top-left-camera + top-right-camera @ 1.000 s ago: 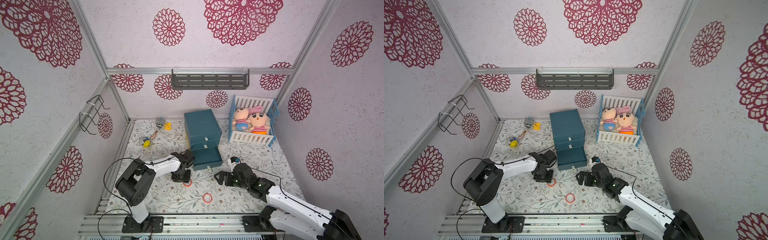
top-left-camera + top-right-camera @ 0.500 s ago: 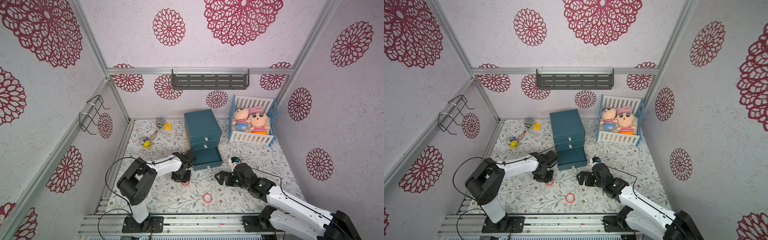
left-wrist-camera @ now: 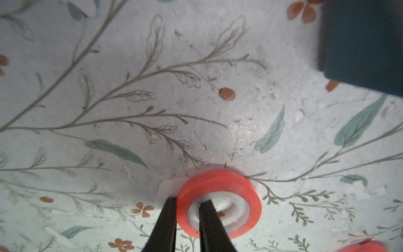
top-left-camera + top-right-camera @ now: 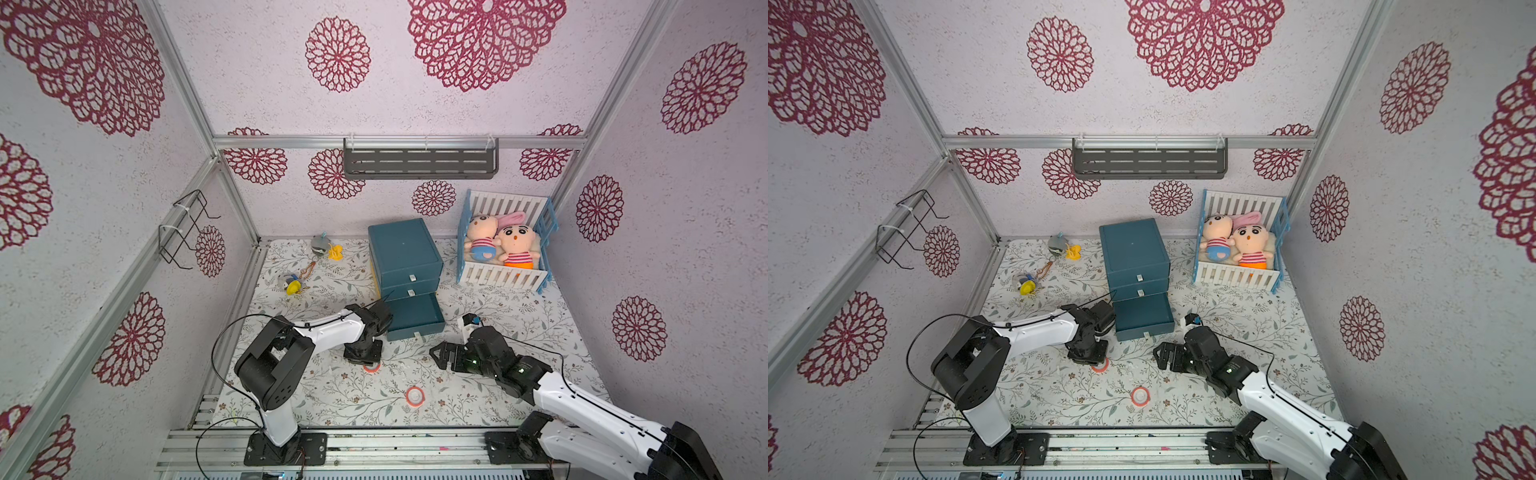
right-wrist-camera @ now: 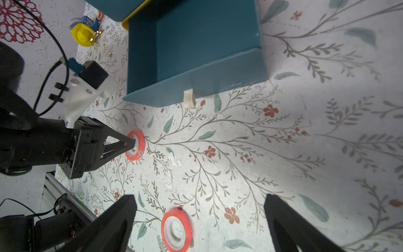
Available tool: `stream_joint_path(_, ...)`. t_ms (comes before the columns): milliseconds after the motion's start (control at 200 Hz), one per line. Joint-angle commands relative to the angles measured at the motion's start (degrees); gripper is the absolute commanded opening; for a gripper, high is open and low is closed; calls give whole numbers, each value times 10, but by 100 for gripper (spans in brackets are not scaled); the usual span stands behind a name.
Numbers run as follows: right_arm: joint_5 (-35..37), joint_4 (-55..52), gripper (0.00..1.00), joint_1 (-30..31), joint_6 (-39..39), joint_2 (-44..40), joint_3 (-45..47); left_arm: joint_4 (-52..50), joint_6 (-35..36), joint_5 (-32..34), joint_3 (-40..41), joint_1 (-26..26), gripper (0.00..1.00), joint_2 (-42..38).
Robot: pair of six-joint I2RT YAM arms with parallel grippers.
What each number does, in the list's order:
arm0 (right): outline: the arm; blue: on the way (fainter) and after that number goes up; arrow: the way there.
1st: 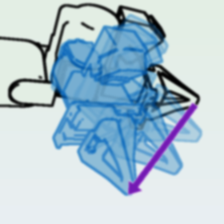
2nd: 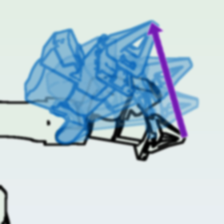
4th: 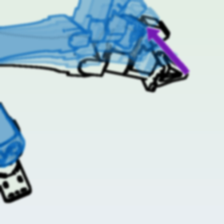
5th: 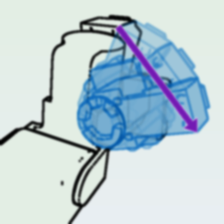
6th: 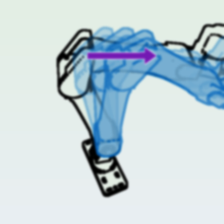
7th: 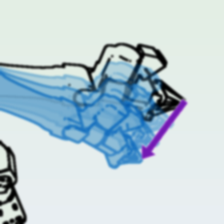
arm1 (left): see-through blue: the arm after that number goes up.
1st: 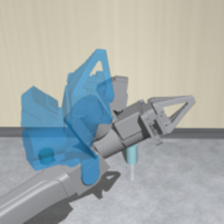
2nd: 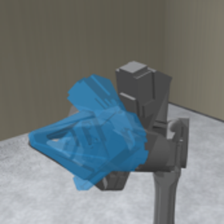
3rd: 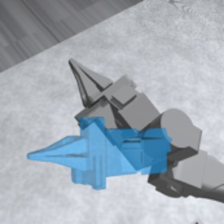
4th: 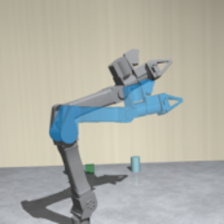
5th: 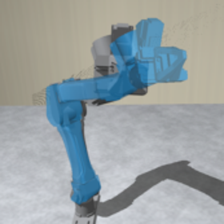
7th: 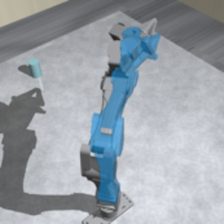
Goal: Place the transparent tape into the drawer according to color
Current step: Pick up the tape at the center of the board, then place the tape in the drawer.
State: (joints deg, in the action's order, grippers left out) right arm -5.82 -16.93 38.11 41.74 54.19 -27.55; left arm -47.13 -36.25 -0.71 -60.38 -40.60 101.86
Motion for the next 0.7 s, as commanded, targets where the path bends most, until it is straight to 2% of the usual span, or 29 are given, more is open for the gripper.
stream_joint_path(0,6,15,99,-4,10,-12,10,2,0,-5,-2,-11,0,-3)
stream_joint_path(696,12,5,99,-11,14,-40,18,-71,-11,37,-111,-9,0,-89)
